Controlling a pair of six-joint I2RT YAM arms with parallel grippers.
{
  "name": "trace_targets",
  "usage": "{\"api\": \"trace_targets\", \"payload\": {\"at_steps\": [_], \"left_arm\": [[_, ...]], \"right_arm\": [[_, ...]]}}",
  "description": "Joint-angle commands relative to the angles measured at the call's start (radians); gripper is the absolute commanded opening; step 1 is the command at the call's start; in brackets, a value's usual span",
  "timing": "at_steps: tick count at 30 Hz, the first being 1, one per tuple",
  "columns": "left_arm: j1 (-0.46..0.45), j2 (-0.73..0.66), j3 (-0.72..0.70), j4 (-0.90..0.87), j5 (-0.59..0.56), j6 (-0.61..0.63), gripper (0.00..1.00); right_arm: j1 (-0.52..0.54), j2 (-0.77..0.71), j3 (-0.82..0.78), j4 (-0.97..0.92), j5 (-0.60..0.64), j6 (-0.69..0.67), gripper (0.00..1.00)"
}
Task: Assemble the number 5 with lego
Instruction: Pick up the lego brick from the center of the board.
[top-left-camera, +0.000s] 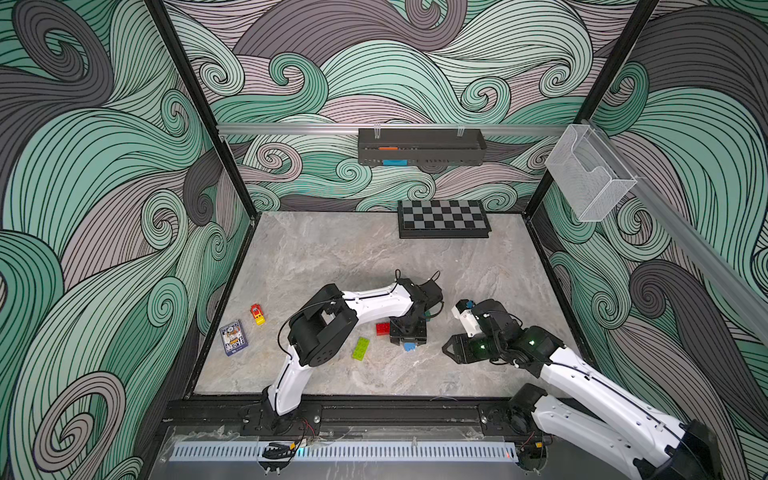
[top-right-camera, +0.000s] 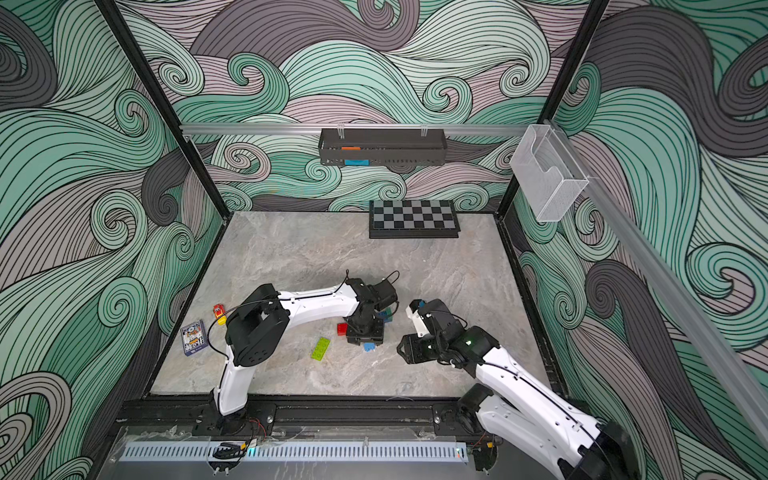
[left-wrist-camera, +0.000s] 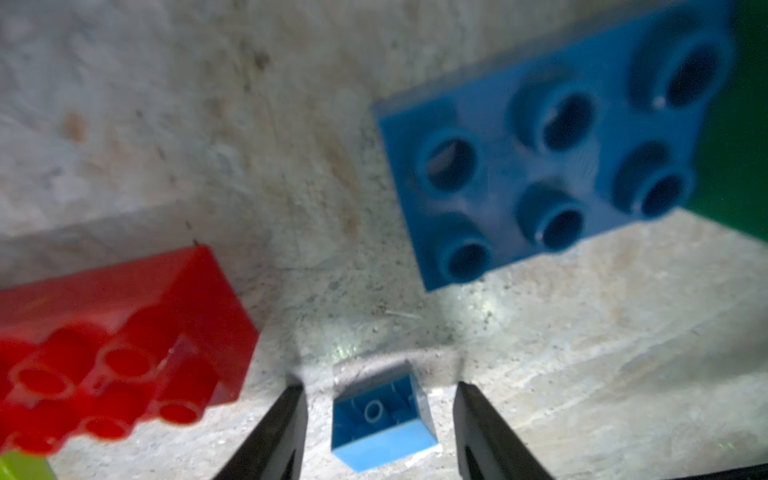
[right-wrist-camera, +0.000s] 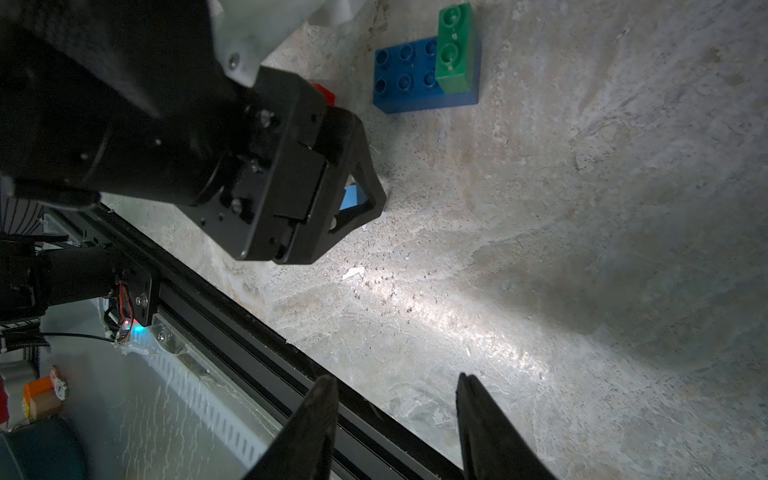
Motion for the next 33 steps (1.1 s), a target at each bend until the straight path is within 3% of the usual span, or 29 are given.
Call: {"api": "trace_targets", "payload": {"at_steps": [1,9,14,33], "left_arm": [[-0.015,0.031,0.017,-0.025,-0.02,-0.034,0.56],[-0.016,0.04,0.037,-0.032,-0.043,-0.033,0.45],[-0.016,0.029,0.036,-0.06,-0.07,-0.035,0.49],[-0.03,0.004,0.015,-0.091,-0.085,-0.012,0.46]], "right_arm": [[-0.003,-0.01,-0.012,0.023,-0.023,-0.01,0.5],[-0.005,-0.008,-0.014,0.031,-0.027,-0.015,0.5],[-0.004,-0.008,-0.017,0.034,-0.028,-0.015,0.5],[-0.006,0.002,-0.017,0.045,-0.033,-0.022,0.5]]}}
